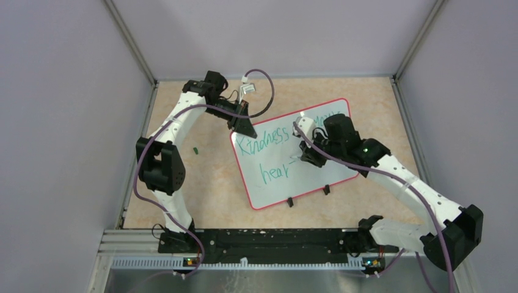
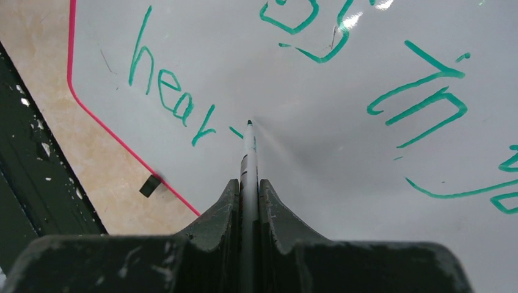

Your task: Write a sentence on the whiteboard

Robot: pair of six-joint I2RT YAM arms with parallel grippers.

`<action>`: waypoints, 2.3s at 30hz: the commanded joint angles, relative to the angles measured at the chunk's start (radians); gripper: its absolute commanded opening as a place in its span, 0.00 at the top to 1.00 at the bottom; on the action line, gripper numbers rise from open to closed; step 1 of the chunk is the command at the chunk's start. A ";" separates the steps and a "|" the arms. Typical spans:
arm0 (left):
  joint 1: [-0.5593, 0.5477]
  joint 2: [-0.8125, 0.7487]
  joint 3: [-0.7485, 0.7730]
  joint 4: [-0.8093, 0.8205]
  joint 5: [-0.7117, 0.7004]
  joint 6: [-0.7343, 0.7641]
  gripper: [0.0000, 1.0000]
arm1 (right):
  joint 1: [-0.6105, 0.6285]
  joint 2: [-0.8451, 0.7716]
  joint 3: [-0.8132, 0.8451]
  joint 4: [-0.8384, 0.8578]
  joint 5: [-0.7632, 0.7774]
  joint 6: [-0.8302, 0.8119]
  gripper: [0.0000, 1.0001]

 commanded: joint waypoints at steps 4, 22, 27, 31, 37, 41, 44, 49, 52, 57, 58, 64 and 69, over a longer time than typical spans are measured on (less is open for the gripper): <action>0.004 -0.005 0.020 0.021 -0.130 0.049 1.00 | -0.011 0.027 0.003 0.072 0.061 0.012 1.00; 0.005 0.001 0.018 0.023 -0.130 0.047 1.00 | -0.010 -0.031 -0.153 0.023 0.001 -0.015 1.00; 0.005 0.000 0.020 0.024 -0.132 0.044 1.00 | -0.010 -0.048 -0.133 0.006 0.036 -0.027 1.00; 0.005 -0.003 0.020 0.024 -0.133 0.044 1.00 | -0.010 -0.053 -0.102 -0.014 0.068 -0.042 1.00; 0.004 -0.002 0.024 0.026 -0.132 0.041 1.00 | -0.010 -0.050 -0.057 -0.029 0.059 -0.043 1.00; 0.004 -0.005 0.024 0.026 -0.132 0.041 1.00 | -0.010 -0.063 -0.027 -0.053 0.042 -0.041 1.00; 0.004 -0.005 0.024 0.025 -0.132 0.042 1.00 | -0.010 -0.069 -0.026 -0.064 0.050 -0.041 1.00; 0.004 -0.006 0.026 0.025 -0.132 0.041 1.00 | -0.010 -0.069 -0.056 -0.060 0.069 -0.050 1.00; 0.004 -0.007 0.024 0.025 -0.132 0.041 1.00 | -0.010 -0.061 -0.085 -0.038 0.087 -0.051 1.00; 0.004 -0.007 0.021 0.025 -0.142 0.039 1.00 | -0.010 -0.037 -0.103 -0.014 0.108 -0.056 1.00; 0.004 -0.008 0.020 0.026 -0.144 0.039 1.00 | -0.010 -0.035 -0.107 -0.012 0.107 -0.058 1.00; 0.004 -0.010 0.019 0.030 -0.144 0.036 1.00 | -0.010 -0.040 -0.085 -0.027 0.088 -0.061 1.00; 0.004 -0.021 0.038 0.047 -0.149 0.012 0.78 | -0.010 -0.059 0.001 -0.081 0.009 -0.054 1.00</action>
